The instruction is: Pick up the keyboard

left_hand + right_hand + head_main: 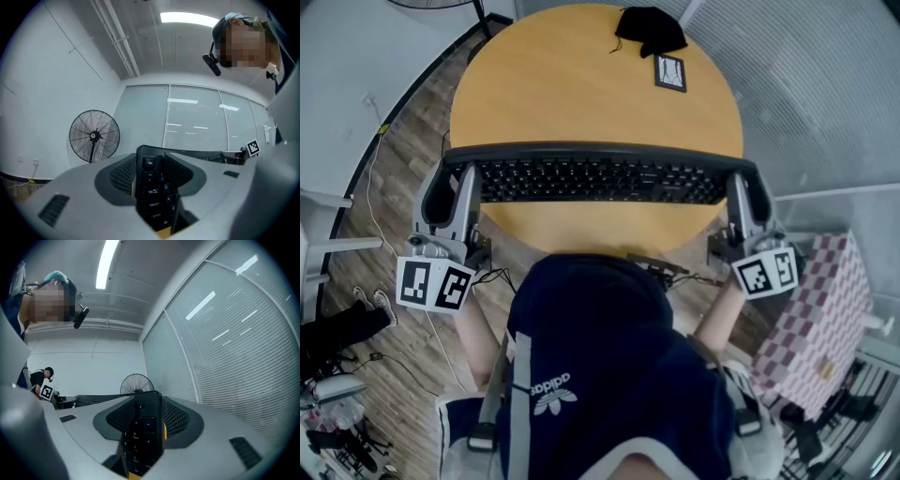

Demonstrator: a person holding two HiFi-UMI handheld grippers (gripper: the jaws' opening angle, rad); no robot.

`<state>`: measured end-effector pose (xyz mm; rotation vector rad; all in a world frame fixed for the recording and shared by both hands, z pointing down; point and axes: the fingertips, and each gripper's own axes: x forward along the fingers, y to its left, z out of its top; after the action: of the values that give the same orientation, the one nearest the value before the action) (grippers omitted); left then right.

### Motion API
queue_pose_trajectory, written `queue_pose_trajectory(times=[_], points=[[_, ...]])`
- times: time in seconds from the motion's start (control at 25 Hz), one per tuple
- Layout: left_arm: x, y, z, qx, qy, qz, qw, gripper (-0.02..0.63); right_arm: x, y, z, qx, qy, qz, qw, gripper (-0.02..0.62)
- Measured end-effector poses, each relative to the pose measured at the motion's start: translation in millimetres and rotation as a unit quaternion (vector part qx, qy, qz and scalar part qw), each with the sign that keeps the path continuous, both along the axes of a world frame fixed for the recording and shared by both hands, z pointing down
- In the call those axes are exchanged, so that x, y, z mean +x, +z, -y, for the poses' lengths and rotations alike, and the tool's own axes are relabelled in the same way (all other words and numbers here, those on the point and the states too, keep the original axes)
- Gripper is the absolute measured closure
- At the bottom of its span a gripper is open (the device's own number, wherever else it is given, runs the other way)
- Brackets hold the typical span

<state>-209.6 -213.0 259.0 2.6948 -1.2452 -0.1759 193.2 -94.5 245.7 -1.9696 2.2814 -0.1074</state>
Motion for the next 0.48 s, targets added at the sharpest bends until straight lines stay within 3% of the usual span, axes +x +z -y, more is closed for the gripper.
queue_pose_trajectory(times=[0.48], points=[[8, -2, 39, -0.011, 0.008, 0.002, 0.9999, 0.428, 6, -4, 36, -0.009, 0.007, -0.004, 1.000, 0.431]])
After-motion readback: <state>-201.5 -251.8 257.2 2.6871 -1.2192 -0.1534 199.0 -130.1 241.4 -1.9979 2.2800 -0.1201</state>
